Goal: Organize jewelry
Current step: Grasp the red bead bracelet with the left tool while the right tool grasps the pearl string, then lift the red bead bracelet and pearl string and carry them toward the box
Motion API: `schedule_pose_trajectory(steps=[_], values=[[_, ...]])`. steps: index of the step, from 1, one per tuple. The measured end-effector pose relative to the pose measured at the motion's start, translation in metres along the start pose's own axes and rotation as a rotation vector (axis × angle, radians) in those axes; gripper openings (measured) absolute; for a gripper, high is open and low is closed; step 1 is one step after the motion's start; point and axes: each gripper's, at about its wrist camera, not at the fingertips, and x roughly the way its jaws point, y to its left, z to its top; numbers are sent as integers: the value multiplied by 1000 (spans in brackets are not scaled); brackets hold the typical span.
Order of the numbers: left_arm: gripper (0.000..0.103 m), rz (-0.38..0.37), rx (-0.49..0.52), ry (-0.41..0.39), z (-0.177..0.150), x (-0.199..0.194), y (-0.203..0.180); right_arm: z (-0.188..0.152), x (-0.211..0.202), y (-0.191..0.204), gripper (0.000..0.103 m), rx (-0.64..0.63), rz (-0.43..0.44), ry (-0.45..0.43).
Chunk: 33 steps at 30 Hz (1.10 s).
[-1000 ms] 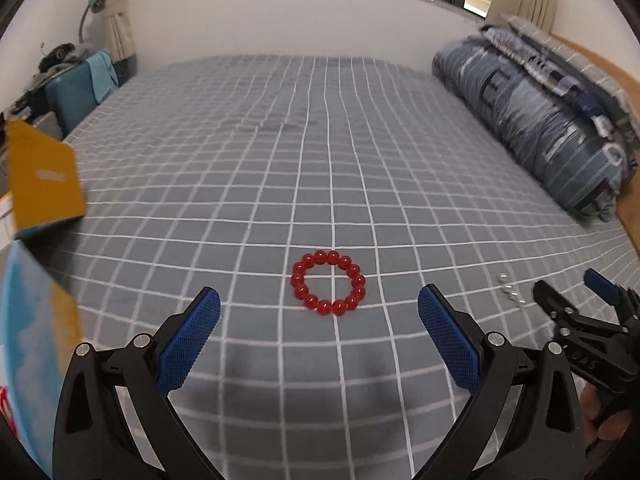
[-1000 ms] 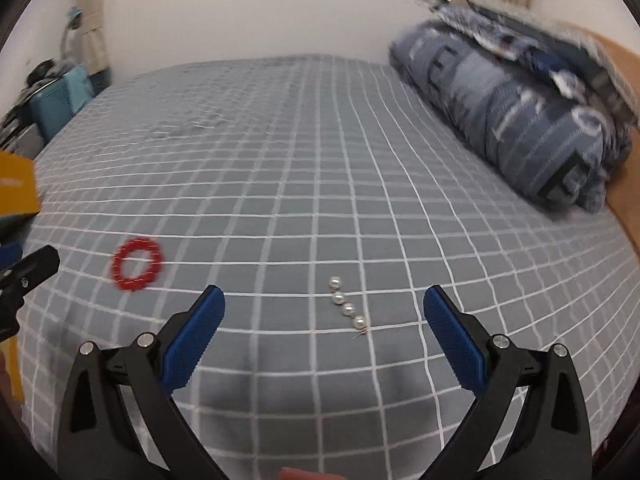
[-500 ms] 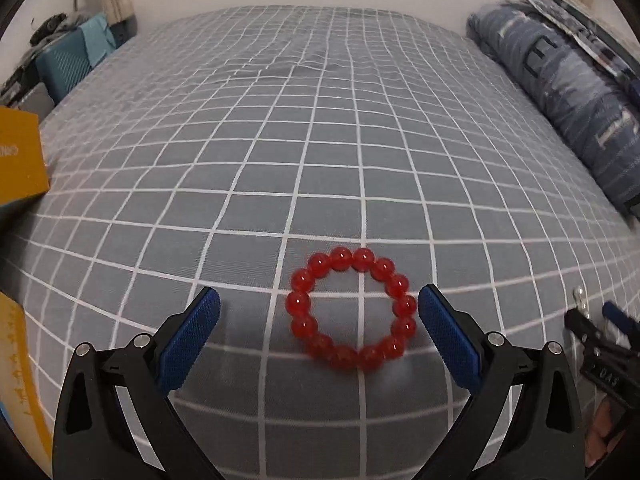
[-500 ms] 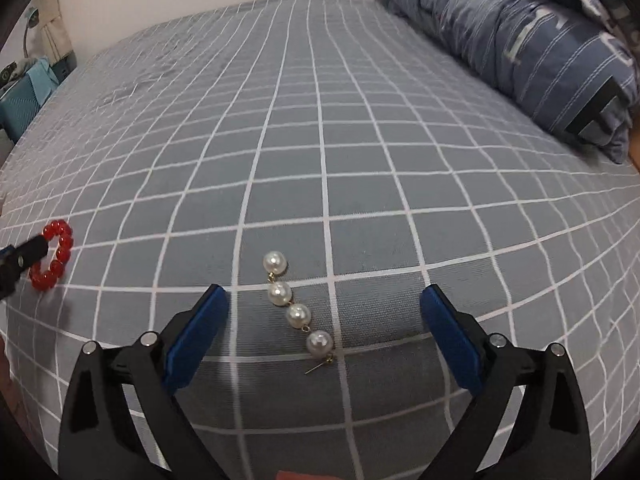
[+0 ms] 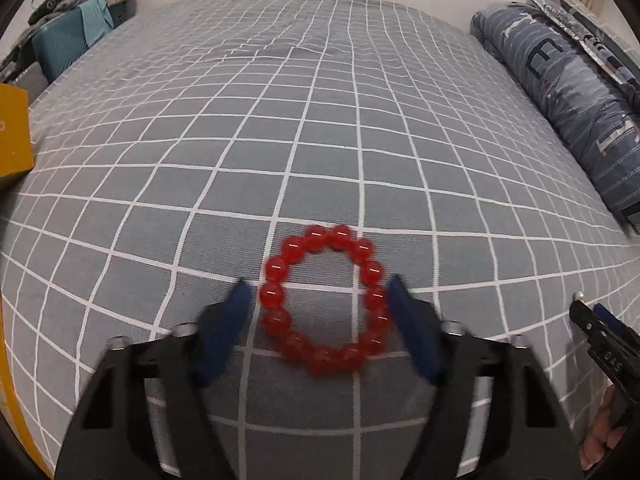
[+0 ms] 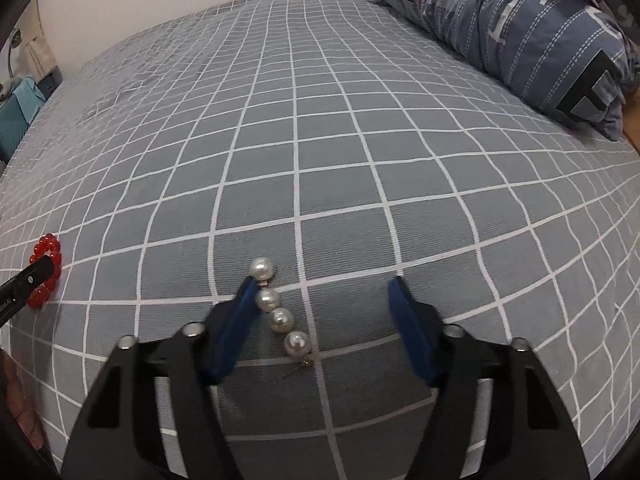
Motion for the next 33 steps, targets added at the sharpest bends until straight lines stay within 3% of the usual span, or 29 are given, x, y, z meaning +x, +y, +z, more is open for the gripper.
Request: schedule_pose_trajectory(steps=[6, 8, 11, 33], values=[[34, -47, 2, 18, -1, -2, 3, -2, -3, 1, 25, -12, -13, -3], [13, -84, 6, 35, -1, -2, 2, -2, -3, 0, 17, -16, -16, -5], [13, -77, 33, 38, -3, -3, -3, -2, -4, 1, 11, -30, -22, -7], [12, -101, 54, -21, -3, -27, -9, 5, -31, -7, 11, 1, 36, -82]])
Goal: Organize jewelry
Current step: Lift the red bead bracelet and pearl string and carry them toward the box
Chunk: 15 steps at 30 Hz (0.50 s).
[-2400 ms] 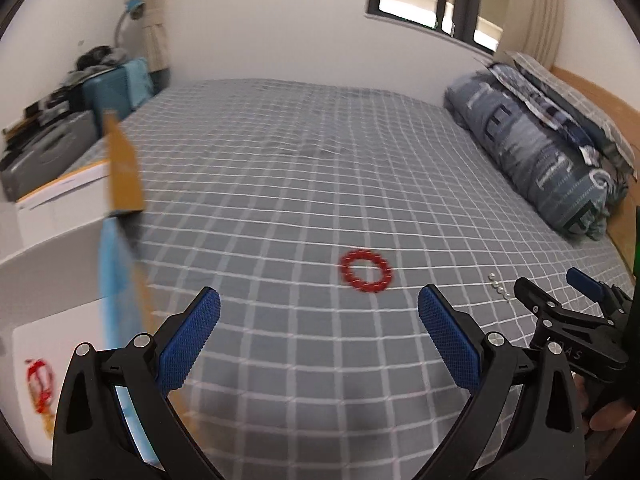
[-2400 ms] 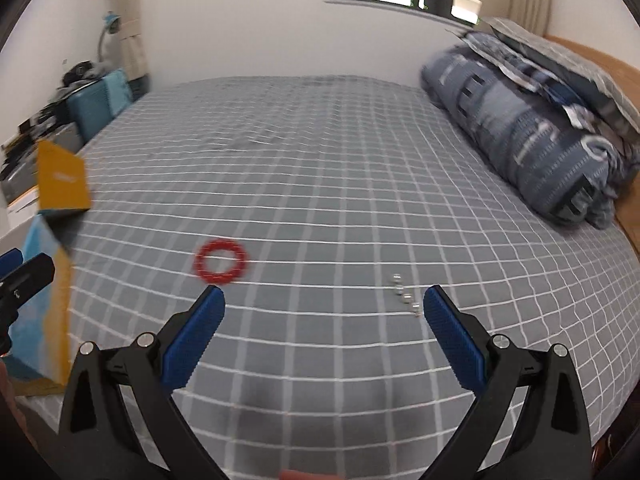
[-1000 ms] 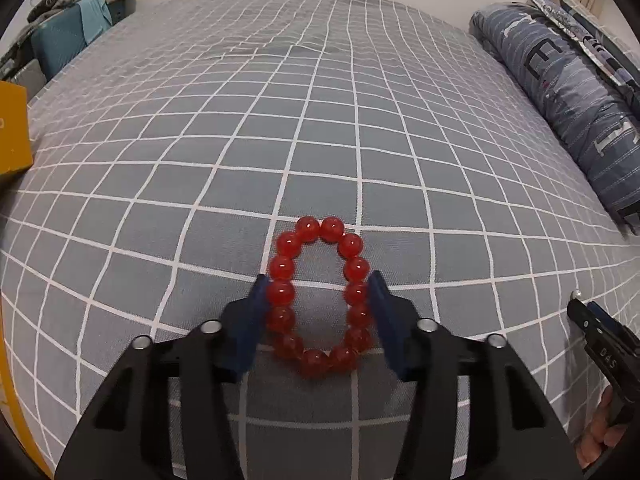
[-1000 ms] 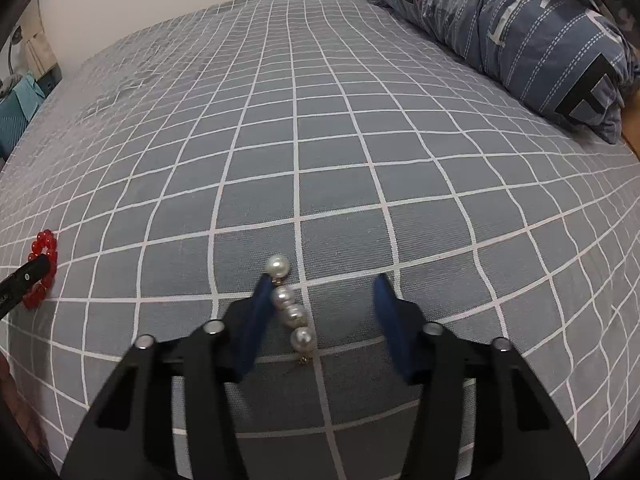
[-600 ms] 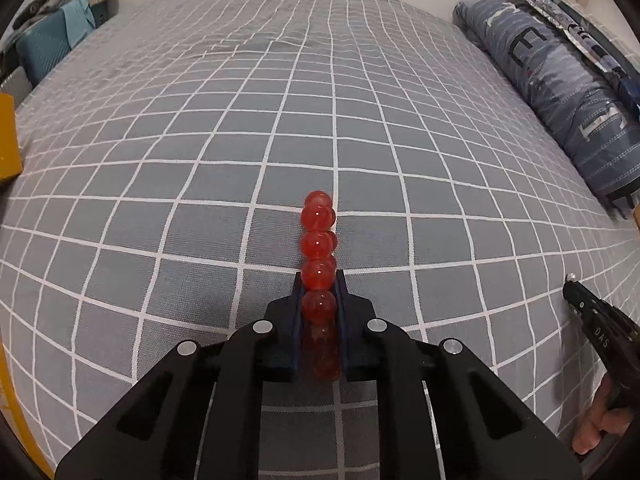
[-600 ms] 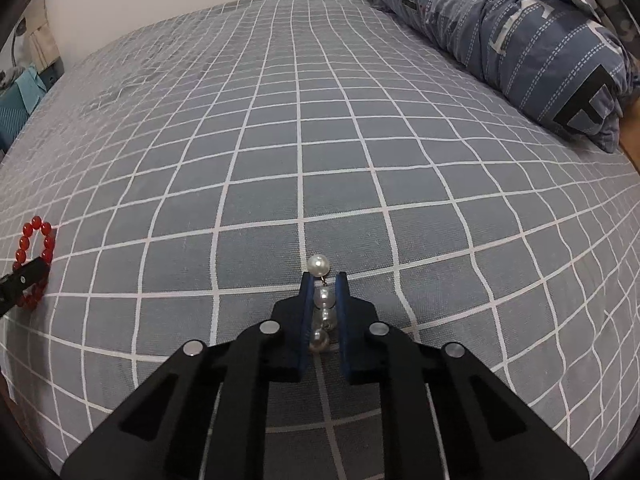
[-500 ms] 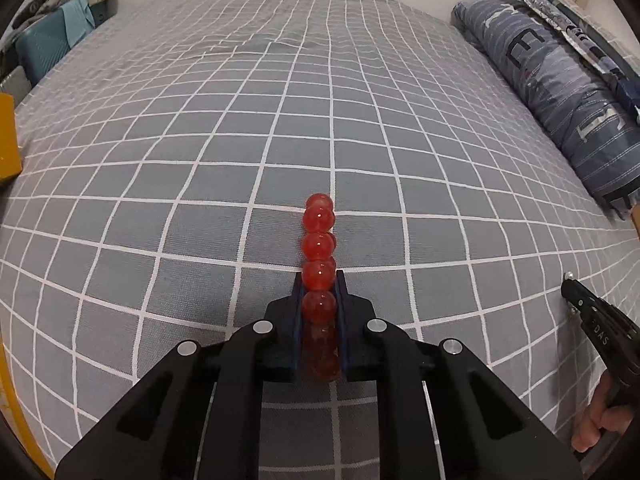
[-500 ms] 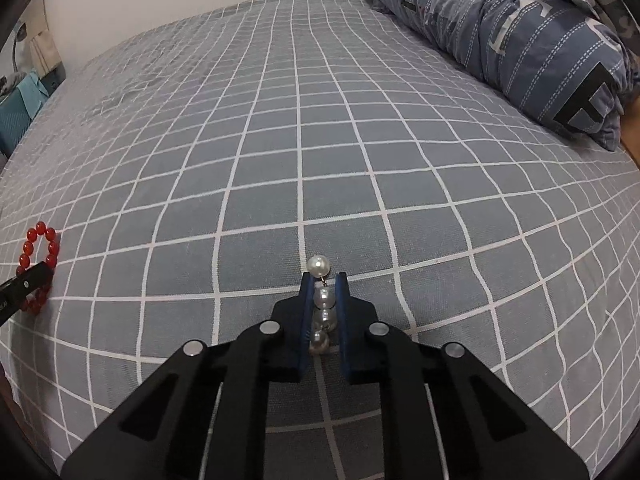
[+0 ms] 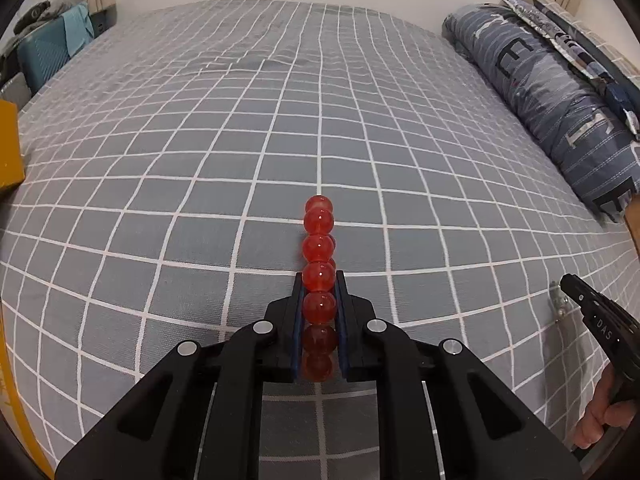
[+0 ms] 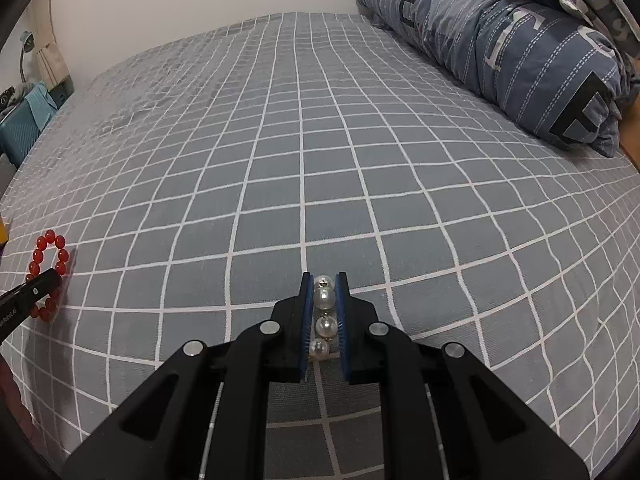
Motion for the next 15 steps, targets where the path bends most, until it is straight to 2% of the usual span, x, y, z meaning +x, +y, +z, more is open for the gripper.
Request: schedule_pose_trajectory(steps=[10, 15], values=[[12, -26, 28, -68, 1, -22, -12, 3, -20, 8, 11, -25, 2, -60], [12, -24, 40, -105, 0, -29, -15, 2, -30, 15, 11, -47, -9, -120]])
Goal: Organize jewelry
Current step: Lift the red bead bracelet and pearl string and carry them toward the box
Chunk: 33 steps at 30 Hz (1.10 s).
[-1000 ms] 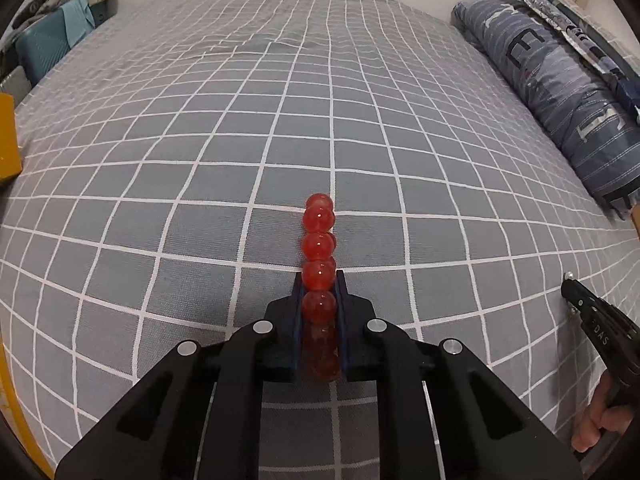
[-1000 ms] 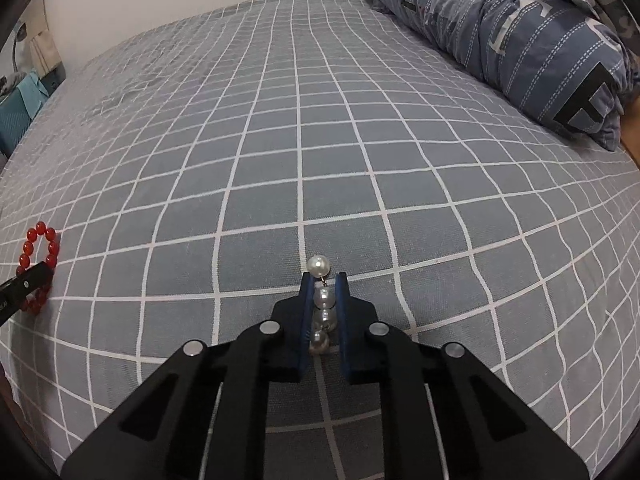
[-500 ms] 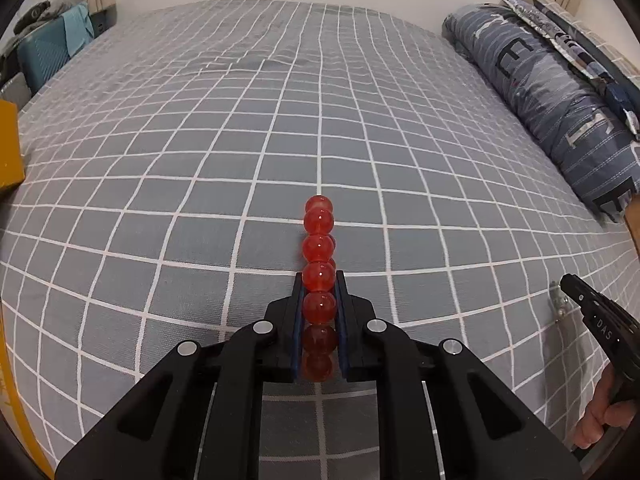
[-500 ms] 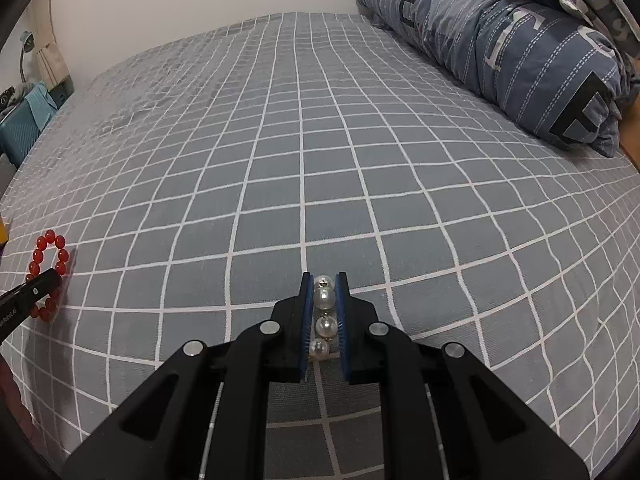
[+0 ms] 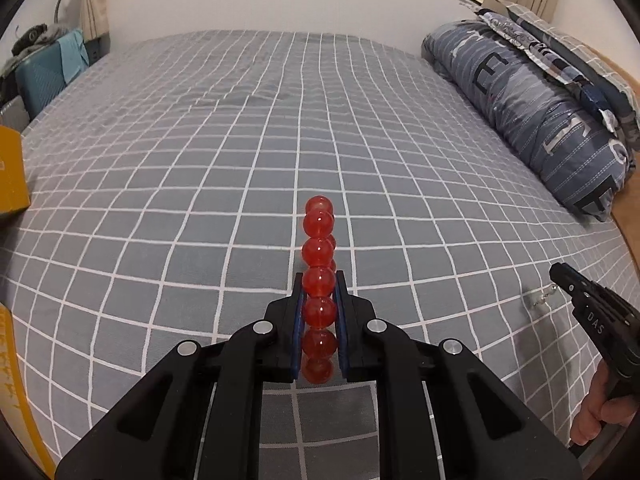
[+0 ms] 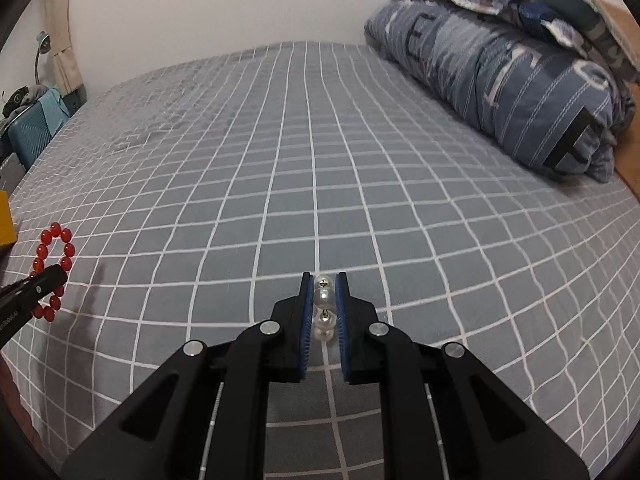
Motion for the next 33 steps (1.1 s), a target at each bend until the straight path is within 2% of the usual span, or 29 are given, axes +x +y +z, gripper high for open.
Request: schedule_pose_trajectory(steps=[8, 19, 27, 33], values=[[13, 3, 10, -37, -2, -4, -4, 2, -12, 12, 11, -35, 4, -67], [13, -12, 31, -60, 1, -27, -12, 7, -25, 31, 11, -44, 3, -71], [13, 17, 25, -94, 4, -66, 1, 15, -49, 59, 11, -61, 38, -90], [13, 44, 4, -110, 5, -106, 28, 17, -78, 104, 11, -98, 92, -100]])
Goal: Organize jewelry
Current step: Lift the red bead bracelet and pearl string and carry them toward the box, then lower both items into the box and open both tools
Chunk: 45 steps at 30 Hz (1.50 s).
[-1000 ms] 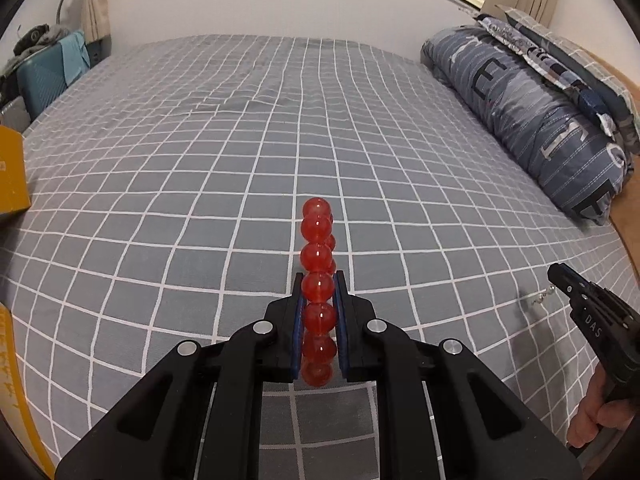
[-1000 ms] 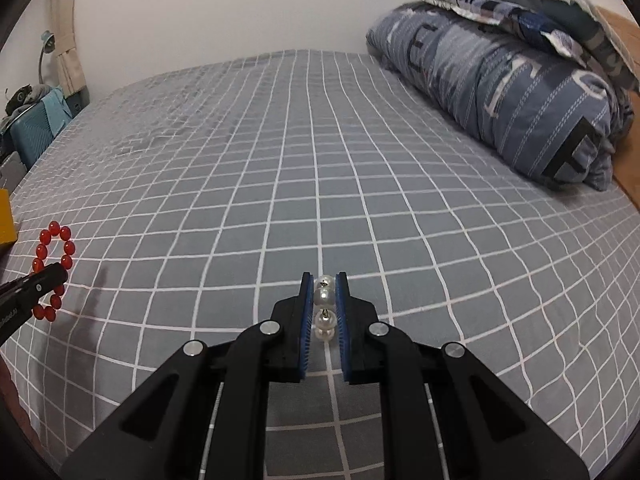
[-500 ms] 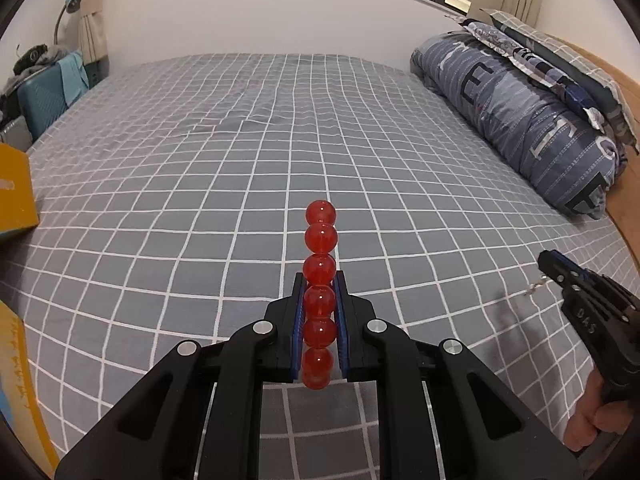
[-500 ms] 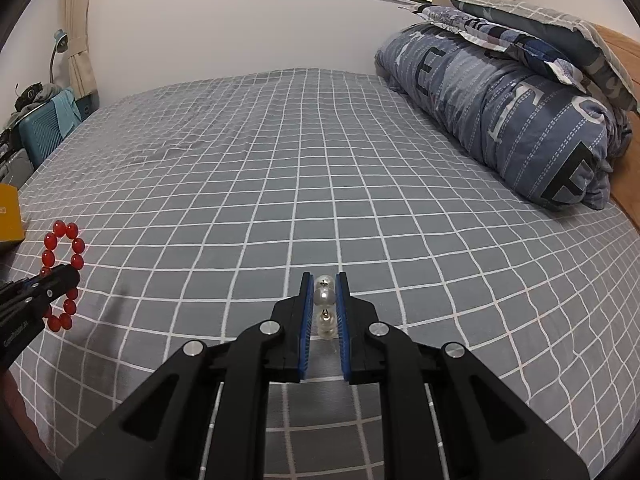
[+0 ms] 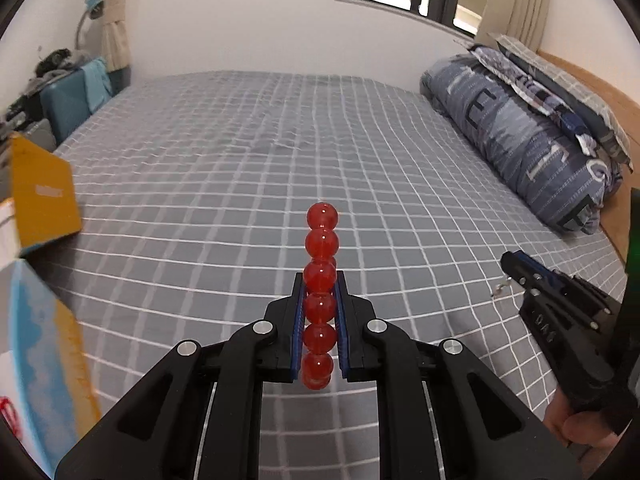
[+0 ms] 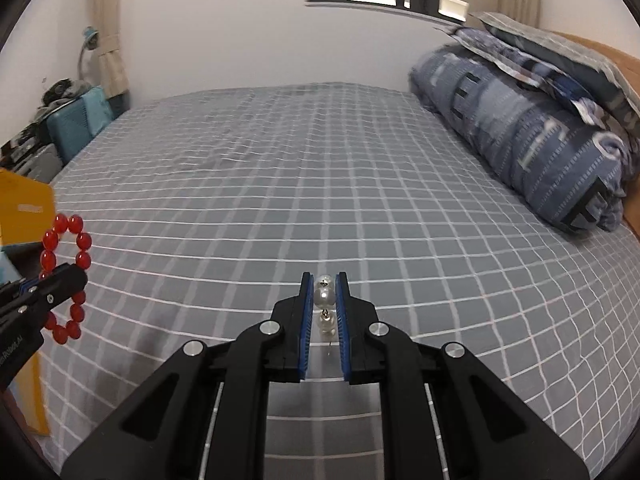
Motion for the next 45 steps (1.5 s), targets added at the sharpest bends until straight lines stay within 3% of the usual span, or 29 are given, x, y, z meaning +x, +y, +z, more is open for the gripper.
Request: schedule_pose_trajectory(steps=[7, 12, 18, 23, 26, 30, 36, 45], values=[[13, 44, -90, 9, 2, -55, 65, 9, -36, 84, 11, -66, 109, -21], [13, 148, -149, -10, -4, -102, 127, 14, -67, 154, 11, -126, 198, -46], [13, 309, -229, 17, -24, -152, 207, 10, -107, 238, 10, -214, 303, -54], [13, 374, -297, 53, -46, -180, 251, 4, -136, 297, 10, -280, 387, -42], [13, 374, -344, 90, -66, -191, 278, -8, -141, 328, 10, -319, 417, -8], [13, 382, -388, 130, -86, -195, 303, -25, -132, 361, 10, -343, 453, 91], [13, 416, -426, 187, -113, -195, 326, -55, -100, 393, 10, -399, 428, 225], [13, 413, -431, 250, -131, -177, 342, -76, -81, 405, 10, -414, 391, 299]])
